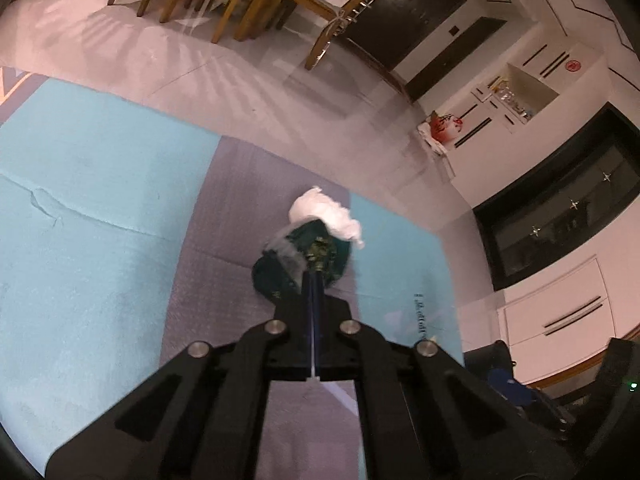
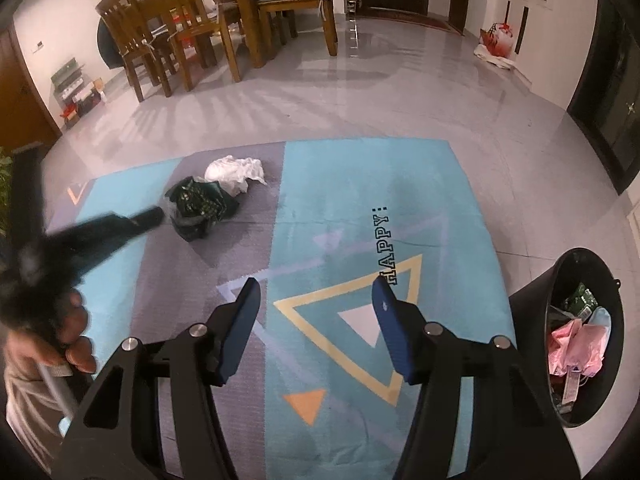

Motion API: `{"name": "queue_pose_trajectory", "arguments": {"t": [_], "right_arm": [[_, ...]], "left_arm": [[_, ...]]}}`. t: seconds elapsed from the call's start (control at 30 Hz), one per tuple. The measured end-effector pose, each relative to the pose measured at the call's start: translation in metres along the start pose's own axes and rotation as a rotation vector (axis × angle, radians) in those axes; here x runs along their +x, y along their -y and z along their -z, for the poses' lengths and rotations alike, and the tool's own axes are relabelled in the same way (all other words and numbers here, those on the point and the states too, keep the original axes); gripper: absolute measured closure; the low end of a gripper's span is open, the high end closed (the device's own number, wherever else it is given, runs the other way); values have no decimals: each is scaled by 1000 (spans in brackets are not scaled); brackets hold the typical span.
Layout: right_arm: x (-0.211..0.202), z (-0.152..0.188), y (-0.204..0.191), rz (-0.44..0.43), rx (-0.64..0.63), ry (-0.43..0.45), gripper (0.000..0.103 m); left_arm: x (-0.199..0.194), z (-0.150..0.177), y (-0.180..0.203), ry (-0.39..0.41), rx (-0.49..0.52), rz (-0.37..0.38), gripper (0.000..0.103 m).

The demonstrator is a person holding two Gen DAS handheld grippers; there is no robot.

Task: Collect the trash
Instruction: 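Grasp the dark green bag with the left tool while the right tool grasps the white tissue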

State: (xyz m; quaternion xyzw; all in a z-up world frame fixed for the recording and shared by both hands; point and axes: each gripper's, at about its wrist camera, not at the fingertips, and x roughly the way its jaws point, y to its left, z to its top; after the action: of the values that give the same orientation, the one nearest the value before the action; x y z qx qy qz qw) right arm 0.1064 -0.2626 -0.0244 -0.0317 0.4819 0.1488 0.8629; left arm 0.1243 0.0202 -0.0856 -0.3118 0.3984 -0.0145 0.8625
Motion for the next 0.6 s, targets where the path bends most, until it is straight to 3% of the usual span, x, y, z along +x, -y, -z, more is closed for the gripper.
{"name": "queue_pose_trajectory", "arguments": {"t": [0.17, 0.23, 0.27, 0.3, 0.37, 0.6], "right_arm": [[-3, -1, 8, 4, 33, 6, 44], [-5, -1, 14, 10, 50, 9, 44], [-6, -2, 16, 11, 59, 9, 44], [-6, -2, 18, 8, 70, 9, 44], [-8, -3, 22, -6, 87, 12, 44], [-9, -11, 34, -10, 109, 12, 44]], "left_arm": [[-10, -3, 16, 9, 46, -3, 102], [-9, -9, 23, 21, 87, -70, 95], [-7, -12, 26, 31, 108, -122, 77], [-4, -15, 28, 29, 110, -154, 49], [4, -18, 25, 21, 91, -159, 31], [51, -23, 22, -55, 70, -189, 30]]}}
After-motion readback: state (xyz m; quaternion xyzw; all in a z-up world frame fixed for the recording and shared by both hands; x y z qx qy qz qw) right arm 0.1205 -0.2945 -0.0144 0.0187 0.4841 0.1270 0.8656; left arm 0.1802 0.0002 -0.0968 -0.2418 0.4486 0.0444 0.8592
